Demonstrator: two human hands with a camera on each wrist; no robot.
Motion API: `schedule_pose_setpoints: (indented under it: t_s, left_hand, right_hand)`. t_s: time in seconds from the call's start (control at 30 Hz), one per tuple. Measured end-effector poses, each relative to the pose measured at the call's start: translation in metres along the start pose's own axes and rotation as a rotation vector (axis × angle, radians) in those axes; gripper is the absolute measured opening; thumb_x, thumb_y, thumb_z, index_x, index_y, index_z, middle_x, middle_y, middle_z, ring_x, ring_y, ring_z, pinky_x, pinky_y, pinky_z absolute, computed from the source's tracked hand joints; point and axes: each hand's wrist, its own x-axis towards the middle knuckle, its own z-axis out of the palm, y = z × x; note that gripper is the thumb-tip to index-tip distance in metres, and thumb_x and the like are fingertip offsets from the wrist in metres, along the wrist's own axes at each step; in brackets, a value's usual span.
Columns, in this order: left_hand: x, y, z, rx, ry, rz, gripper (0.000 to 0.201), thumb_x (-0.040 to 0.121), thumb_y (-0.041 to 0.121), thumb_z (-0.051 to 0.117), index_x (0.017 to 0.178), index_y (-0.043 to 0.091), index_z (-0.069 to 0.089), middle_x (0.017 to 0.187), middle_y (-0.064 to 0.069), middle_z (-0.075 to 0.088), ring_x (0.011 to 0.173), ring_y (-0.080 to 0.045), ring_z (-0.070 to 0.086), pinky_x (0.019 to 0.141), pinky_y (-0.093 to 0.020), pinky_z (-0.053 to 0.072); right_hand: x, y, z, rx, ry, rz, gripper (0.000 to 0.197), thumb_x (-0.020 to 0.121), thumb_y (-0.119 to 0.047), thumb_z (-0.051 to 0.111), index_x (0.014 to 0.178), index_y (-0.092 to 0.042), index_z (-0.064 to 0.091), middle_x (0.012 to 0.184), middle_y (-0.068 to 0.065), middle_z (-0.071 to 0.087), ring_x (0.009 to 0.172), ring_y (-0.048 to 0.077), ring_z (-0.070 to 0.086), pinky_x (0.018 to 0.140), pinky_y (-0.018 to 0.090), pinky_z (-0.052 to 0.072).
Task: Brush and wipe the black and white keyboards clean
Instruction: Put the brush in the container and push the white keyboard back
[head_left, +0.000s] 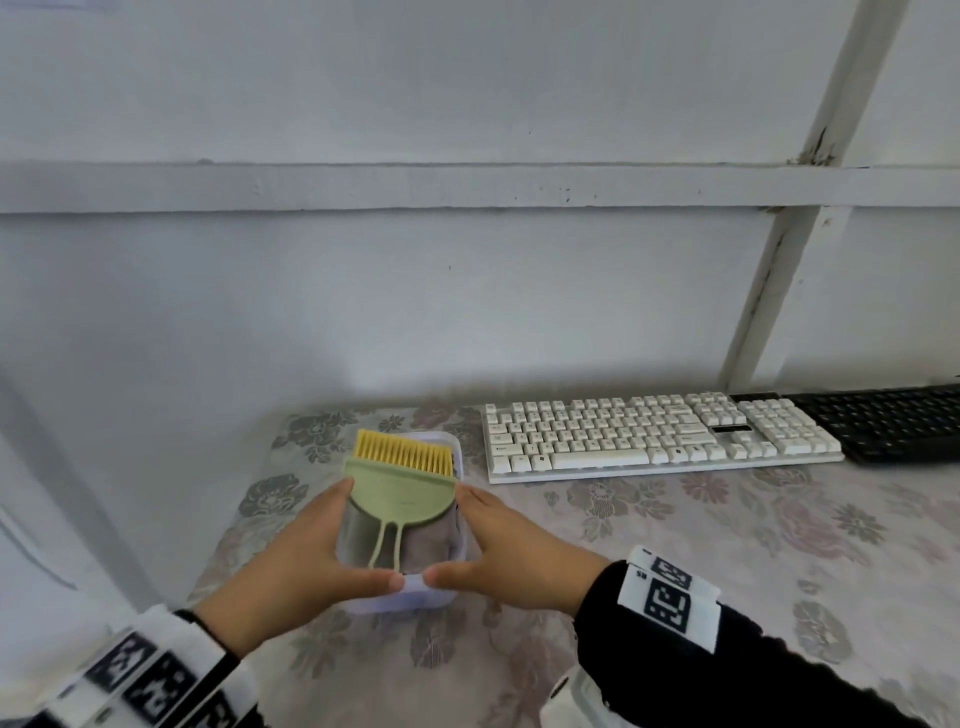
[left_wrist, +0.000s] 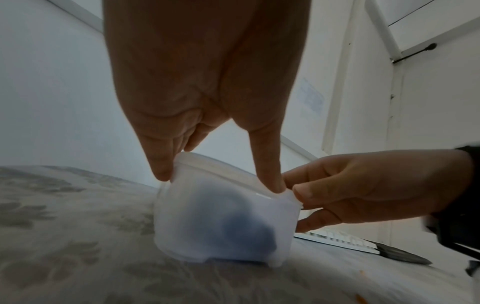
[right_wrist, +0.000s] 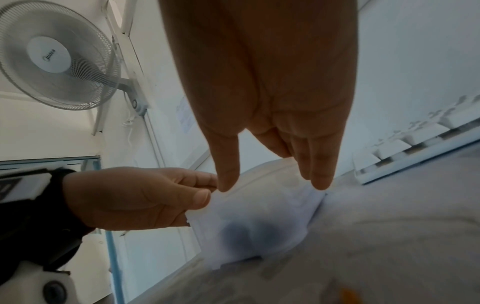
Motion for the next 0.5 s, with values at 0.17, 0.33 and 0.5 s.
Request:
schedule_pose_setpoints:
  t_s: [0.17, 0.33, 0.5]
  left_hand:
    - [0.043, -0.006, -0.003, -0.047, 0.047, 0.010, 0.071, 0.059, 0.035, 0.086, 0.109, 0.051, 0.038, 0.115, 0.028, 0.049, 0.107, 0.002, 0.049, 0.087, -0.020, 0.042]
    - [0.076, -0.004, -0.006, -0.082, 0.041, 0.034, 0.063, 0.065, 0.019, 0.084, 0.097, 0.050, 0.040, 0.095, 0.039, 0.053, 0.090, 0.022, 0.046, 0.079, -0.009, 0.039]
    - [0.097, 0.002, -0.008, -0.091, 0.020, 0.034, 0.062, 0.065, 0.016, 0.084, 0.101, 0.046, 0.042, 0.105, 0.027, 0.055, 0.096, 0.014, 0.049, 0.085, -0.014, 0.042]
  right_hand:
    - [0.032, 0.005, -0.012, -0.021, 0.026, 0.072, 0.078, 0.087, -0.041, 0.063, 0.149, -0.016, 0.022, 0.149, 0.004, 0.035, 0.132, 0.020, 0.037, 0.109, 0.034, 0.034]
    - [0.058, 0.009, -0.025, -0.019, 0.055, 0.141, 0.062, 0.088, -0.034, 0.063, 0.141, -0.015, 0.036, 0.138, 0.008, 0.046, 0.121, 0.024, 0.048, 0.100, 0.036, 0.042]
    - [0.069, 0.013, -0.039, 0.002, 0.060, 0.176, 0.060, 0.089, -0.029, 0.063, 0.141, -0.015, 0.038, 0.138, 0.007, 0.048, 0.122, 0.024, 0.049, 0.095, 0.030, 0.042]
